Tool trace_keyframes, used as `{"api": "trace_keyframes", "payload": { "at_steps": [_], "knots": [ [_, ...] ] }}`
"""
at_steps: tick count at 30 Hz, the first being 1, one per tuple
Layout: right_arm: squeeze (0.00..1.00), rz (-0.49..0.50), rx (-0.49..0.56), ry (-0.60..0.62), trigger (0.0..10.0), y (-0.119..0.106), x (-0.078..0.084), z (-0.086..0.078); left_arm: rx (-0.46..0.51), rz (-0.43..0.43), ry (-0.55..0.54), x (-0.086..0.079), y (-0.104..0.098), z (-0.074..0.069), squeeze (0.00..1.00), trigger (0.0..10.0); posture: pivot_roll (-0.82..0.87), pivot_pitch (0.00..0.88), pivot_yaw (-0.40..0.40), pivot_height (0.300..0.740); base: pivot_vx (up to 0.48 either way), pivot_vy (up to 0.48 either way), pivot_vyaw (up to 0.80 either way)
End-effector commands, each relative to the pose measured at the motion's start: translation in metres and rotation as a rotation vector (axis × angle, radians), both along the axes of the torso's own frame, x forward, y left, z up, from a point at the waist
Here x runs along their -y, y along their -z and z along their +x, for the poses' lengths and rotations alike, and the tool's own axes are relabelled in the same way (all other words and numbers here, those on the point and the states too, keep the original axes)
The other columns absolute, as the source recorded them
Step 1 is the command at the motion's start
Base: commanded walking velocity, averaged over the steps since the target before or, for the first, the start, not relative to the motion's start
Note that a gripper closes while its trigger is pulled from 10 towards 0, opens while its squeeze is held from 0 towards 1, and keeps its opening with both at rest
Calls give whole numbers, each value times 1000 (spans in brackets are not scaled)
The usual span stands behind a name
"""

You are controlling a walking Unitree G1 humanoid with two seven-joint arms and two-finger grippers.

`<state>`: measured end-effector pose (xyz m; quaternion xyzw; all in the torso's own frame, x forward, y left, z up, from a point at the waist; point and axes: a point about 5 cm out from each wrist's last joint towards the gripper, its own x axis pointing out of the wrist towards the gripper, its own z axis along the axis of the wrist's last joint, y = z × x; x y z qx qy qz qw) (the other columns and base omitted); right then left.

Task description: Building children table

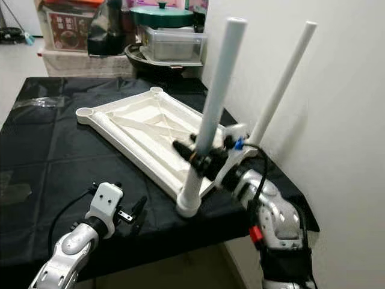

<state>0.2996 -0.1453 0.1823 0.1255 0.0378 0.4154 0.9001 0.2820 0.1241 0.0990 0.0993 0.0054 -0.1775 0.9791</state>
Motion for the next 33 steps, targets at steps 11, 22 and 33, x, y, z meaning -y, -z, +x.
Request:
{"api": "trace_keyframes", "payload": {
  "at_steps": [11, 22, 33],
  "knots": [
    [0, -270, -275, 946, 0, 68, 59, 26, -11, 8, 6, 1, 2, -2, 0, 10000, 96, 0, -130, 740, 0, 0, 0],
    [149, -267, -122, 976, 10000, 46, 37, 12, -18, 10, 10, 0, 3, -3, 0, 10000, 87, 0, -122, 740, 0, 0, 0],
    [0, -35, 5, 530, 10000, 1, 32, 29, -15, -1, 11, 1, 2, -1, 0, 10000, 73, 0, -115, 740, 0, 0, 0]
  ]
}}
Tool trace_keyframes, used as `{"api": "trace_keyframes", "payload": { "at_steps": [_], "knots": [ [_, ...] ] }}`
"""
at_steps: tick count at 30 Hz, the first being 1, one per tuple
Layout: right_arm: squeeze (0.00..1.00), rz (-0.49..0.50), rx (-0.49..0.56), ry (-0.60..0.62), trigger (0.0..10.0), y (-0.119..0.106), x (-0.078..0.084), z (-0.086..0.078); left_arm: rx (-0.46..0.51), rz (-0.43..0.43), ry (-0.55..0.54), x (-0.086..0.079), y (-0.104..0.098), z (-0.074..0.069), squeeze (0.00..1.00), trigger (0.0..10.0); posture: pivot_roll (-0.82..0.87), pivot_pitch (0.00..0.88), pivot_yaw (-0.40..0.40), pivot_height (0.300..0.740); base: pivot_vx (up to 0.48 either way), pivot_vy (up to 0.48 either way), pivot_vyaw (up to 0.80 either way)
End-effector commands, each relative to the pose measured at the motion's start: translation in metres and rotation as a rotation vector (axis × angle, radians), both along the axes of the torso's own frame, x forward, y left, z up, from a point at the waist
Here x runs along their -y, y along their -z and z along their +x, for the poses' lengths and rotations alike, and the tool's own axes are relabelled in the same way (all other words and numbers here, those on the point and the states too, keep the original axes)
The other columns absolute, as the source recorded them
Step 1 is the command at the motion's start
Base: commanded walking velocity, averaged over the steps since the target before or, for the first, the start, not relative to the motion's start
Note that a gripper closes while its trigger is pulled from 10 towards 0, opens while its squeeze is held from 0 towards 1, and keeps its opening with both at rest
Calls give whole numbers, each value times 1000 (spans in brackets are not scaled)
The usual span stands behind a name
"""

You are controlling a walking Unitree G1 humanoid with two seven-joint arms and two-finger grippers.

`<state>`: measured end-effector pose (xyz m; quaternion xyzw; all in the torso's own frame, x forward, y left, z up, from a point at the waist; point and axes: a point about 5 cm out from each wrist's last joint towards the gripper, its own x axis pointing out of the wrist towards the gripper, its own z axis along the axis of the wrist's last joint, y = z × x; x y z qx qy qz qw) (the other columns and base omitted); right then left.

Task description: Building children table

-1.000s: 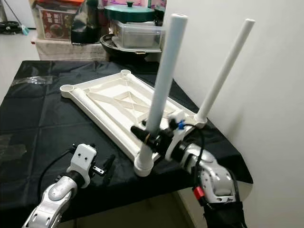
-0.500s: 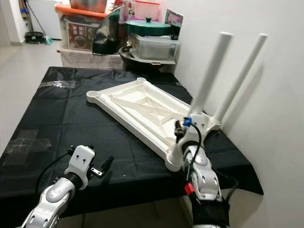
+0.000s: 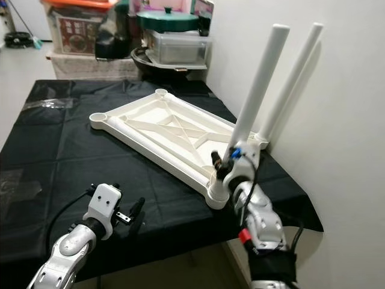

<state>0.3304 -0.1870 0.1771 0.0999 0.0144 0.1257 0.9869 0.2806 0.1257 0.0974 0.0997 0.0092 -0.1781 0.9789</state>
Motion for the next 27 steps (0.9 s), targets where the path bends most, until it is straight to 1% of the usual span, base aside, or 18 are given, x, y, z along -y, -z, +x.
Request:
{"api": "trace_keyframes", "payload": {
  "at_steps": [1, 2, 4, 6, 7, 8, 9, 11, 13, 14, 16, 18, 19, 20, 23, 24, 25, 27],
  "knots": [
    [0, 15, 44, -236, 10000, -8, -17, -10, -7, -3, 13, 3, 0, 0, 0, 10000, 71, 0, -114, 740, 0, 0, 0],
    [0, -39, 43, -402, 10000, -6, -23, -22, -5, -4, 15, 3, 0, 1, 0, 10000, 76, 0, -118, 740, 0, 0, 0],
    [0, -108, 14, -579, 10000, 1, -28, -36, -3, -4, 16, 4, 0, 2, 0, 10000, 78, 0, -121, 740, 0, 0, 0],
    [0, -124, -1, -608, 10000, 4, -28, -38, -2, -4, 15, 3, -1, 2, 0, 10000, 80, 0, -122, 740, 0, 0, 0],
    [0, -142, -18, -601, 6275, 10, -28, -37, -1, -4, 13, 3, -1, 2, 0, 10000, 80, 0, -122, 740, 0, 0, 0],
    [0, -142, -18, -601, 6275, 10, -28, -37, -1, -4, 13, 3, -1, 2, 0, 10000, 80, 0, -122, 740, 0, 0, 0],
    [0, -155, -30, -594, 0, 13, -27, -35, -1, -4, 12, 3, -1, 2, 0, 10000, 80, 0, -122, 740, 0, 0, 0],
    [0, -182, -162, -240, 0, 36, -9, -8, 0, -2, 10, 2, -1, 2, 0, 10000, 85, 0, -120, 740, 0, 0, 0],
    [0, -157, -251, 103, 0, 49, 12, 5, 0, -1, 9, 1, -1, 1, 0, 10000, 86, 0, -120, 740, 0, 0, 0],
    [0, -157, -251, 103, 0, 49, 12, 5, 0, -1, 9, 1, -1, 1, 0, 10000, 86, 0, -120, 740, 0, 0, 0],
    [0, -105, -268, 273, 0, 53, 23, 4, 0, 1, 9, 1, -1, 1, 0, 10000, 83, 0, -116, 740, 0, 0, 0],
    [0, -81, -297, 440, 0, 60, 28, -7, -2, 1, 11, 1, -1, 1, 0, 10000, 82, 0, -115, 740, 0, 0, 0],
    [0, -81, -297, 440, 0, 60, 28, -7, -2, 1, 11, 1, -1, 1, 0, 10000, 82, 0, -115, 740, 0, 0, 0],
    [0, -82, -320, 490, 0, 65, 25, -16, -3, 2, 13, 1, 0, 1, 0, 10000, 83, 0, -115, 740, 0, 0, 0],
    [0, -86, -335, 511, 0, 68, 21, -22, -4, 2, 15, 2, 0, 0, 0, 10000, 83, 0, -115, 740, 0, 0, 0],
    [0, -96, -337, 455, 0, 68, 7, -27, -4, 3, 16, 2, 0, 0, 0, 10000, 85, 0, -115, 740, 0, 0, 0],
    [0, -93, -335, 386, 10000, 65, -7, -28, -4, 3, 15, 2, 0, 0, 0, 10000, 85, 0, -115, 740, 0, 0, 0],
    [0, -105, -247, 235, 10000, 52, -30, -24, -5, 2, 14, 2, 0, 1, 0, 10000, 77, 0, -111, 740, 0, 0, 0]
  ]
}}
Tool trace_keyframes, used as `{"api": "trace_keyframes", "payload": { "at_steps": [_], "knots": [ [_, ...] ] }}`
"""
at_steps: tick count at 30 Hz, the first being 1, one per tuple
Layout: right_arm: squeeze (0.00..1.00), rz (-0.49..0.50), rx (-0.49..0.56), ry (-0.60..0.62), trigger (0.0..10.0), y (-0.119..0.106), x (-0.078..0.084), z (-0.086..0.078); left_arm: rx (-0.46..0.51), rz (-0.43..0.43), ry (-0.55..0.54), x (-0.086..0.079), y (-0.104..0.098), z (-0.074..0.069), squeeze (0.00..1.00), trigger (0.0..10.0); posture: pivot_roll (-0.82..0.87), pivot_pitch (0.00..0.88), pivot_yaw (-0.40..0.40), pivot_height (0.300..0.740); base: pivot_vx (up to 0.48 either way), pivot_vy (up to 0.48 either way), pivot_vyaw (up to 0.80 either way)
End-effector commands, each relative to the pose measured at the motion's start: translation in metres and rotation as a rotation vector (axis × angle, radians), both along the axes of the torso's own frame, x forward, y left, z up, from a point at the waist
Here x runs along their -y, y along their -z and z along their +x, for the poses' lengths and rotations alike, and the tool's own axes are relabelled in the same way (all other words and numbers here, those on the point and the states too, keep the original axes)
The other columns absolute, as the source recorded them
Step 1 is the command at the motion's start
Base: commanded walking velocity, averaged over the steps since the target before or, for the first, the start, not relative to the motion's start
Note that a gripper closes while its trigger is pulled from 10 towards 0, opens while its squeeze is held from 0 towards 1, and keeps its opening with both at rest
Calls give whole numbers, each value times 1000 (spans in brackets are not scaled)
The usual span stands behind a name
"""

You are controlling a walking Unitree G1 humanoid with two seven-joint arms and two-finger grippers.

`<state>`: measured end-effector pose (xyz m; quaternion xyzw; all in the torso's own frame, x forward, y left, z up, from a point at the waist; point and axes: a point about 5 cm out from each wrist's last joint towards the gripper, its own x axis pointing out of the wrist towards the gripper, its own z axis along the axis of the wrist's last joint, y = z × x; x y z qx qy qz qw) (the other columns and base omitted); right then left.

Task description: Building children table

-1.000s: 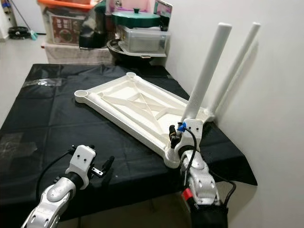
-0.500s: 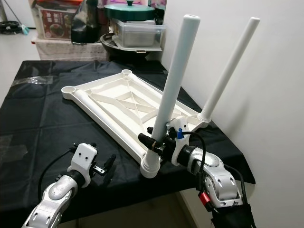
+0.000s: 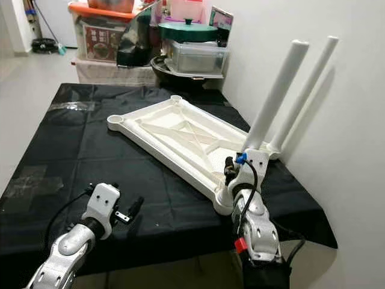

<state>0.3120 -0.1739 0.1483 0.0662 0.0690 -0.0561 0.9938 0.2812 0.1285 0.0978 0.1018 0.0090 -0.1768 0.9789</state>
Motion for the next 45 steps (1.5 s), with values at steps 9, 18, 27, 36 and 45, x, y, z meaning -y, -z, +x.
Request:
{"api": "trace_keyframes", "payload": {
  "at_steps": [9, 18, 27, 36, 45],
  "knots": [
    [0, 146, 120, -524, 10000, -36, -17, 16, -2, -8, 16, 6, 0, 1, 0, 10000, 89, 0, -128, 740, 0, 0, 0],
    [0, -3, 110, -1065, 10000, -40, -30, -16, 4, -11, 11, 7, 0, 1, 0, 10000, 90, 0, -138, 740, 0, 0, 0],
    [0, -83, -153, -292, 0, 18, 13, 22, 5, -13, 11, 9, 0, 0, 0, 10000, 82, 0, -140, 740, 0, 0, 0],
    [0, -10, -181, 22, 10000, 28, 6, -3, -11, -16, 17, 8, 4, -3, 0, 10000, 28, 0, -113, 740, 0, 0, 0],
    [604, 31, 11, -213, 10000, -2, -16, 9, -10, -15, 26, 9, 3, -2, 0, 10000, 34, 0, -107, 740, 0, 0, 0]
  ]
}}
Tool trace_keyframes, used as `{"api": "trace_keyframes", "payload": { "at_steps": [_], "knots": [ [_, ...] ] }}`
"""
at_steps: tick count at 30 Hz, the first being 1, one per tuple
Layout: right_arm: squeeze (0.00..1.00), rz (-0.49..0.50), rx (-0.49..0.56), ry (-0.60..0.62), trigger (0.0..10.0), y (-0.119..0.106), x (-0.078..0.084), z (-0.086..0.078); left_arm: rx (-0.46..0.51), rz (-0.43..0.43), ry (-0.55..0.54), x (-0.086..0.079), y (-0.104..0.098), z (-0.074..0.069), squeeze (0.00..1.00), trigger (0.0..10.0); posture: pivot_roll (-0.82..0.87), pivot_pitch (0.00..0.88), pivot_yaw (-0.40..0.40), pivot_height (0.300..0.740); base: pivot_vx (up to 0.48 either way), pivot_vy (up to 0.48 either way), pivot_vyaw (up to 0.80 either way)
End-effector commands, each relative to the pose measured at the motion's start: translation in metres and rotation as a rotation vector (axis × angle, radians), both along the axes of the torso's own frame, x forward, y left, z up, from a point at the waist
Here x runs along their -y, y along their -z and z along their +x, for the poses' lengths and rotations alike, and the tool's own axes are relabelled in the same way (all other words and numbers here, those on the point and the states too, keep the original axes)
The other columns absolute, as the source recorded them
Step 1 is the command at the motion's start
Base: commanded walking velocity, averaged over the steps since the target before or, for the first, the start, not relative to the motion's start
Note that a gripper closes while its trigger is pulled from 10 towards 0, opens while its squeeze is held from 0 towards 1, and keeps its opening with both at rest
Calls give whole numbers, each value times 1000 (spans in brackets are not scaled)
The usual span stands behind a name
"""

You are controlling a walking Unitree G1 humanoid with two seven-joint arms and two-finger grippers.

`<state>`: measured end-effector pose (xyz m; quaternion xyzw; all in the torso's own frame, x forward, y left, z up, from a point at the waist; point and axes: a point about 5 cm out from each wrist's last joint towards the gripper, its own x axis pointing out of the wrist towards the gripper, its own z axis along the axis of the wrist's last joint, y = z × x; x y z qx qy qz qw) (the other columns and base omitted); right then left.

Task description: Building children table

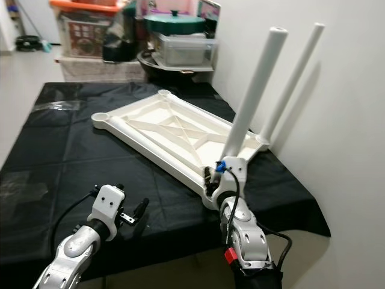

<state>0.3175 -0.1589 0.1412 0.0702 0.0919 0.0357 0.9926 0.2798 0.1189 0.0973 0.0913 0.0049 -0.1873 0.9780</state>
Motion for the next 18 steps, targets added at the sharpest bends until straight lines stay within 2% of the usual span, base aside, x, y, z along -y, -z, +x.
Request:
{"api": "trace_keyframes", "payload": {
  "at_steps": [1, 2, 3, 4, 5, 6, 8, 12, 13, 14, 15, 16, 17, 18],
  "knots": [
    [0, 52, 72, -129, 10000, -19, -4, 7, -12, 7, 3, -2, 2, 0, 0, 10000, 39, 0, -108, 740, 0, 0, 0],
    [0, 68, 132, -299, 10000, -31, -8, 6, -11, 9, 3, -2, 2, 0, 0, 10000, 48, 0, -108, 740, 0, 0, 0],
    [0, 68, 132, -299, 10000, -31, -8, 6, -11, 9, 3, -2, 2, 0, 0, 10000, 48, 0, -108, 740, 0, 0, 0],
    [0, 63, 187, -594, 10000, -43, -14, -5, -8, 11, 5, -3, 1, 0, 0, 10000, 55, 0, -108, 740, 0, 0, 0],
    [0, 47, 184, -704, 10000, -43, -15, -12, -7, 11, 6, -2, 1, 1, 0, 10000, 55, 0, -108, 740, 0, 0, 0],
    [0, 47, 184, -704, 10000, -43, -15, -12, -7, 11, 6, -2, 1, 1, 0, 10000, 55, 0, -108, 740, 0, 0, 0],
    [0, 13, 153, -814, 10000, -37, -15, -19, -4, 13, 6, -3, 0, 1, 0, 10000, 76, 0, -113, 740, 0, 0, 0],
    [0, -33, 116, -890, 10000, -27, -16, -23, -1, 16, 4, -4, -1, 2, 0, 10000, 83, 0, -117, 740, 0, 0, 0],
    [0, -46, 100, -905, 9569, -21, -18, -24, 1, 17, 1, -5, -1, 2, 0, 10000, 92, 0, -125, 740, 0, 0, 0],
    [0, -54, 70, -856, 0, -14, -20, -19, 3, 19, -3, -5, -1, 2, 0, 10000, 94, 0, -126, 740, 0, 0, 0],
    [0, -54, 70, -856, 0, -14, -20, -19, 3, 19, -3, -5, -1, 2, 0, 10000, 94, 0, -126, 740, 0, 0, 0],
    [0, -65, 14, -734, 0, -2, -18, -7, 5, 21, -7, -6, -2, 1, 0, 10000, 95, 0, -126, 740, 0, 0, 0],
    [0, -69, -9, -669, 0, 2, -16, -2, 6, 21, -7, -6, -2, 1, 0, 10000, 95, 0, -126, 740, 0, 0, 0],
    [0, -69, -9, -669, 0, 2, -16, -2, 6, 21, -7, -6, -2, 1, 0, 10000, 95, 0, -126, 740, 0, 0, 0]
  ]
}}
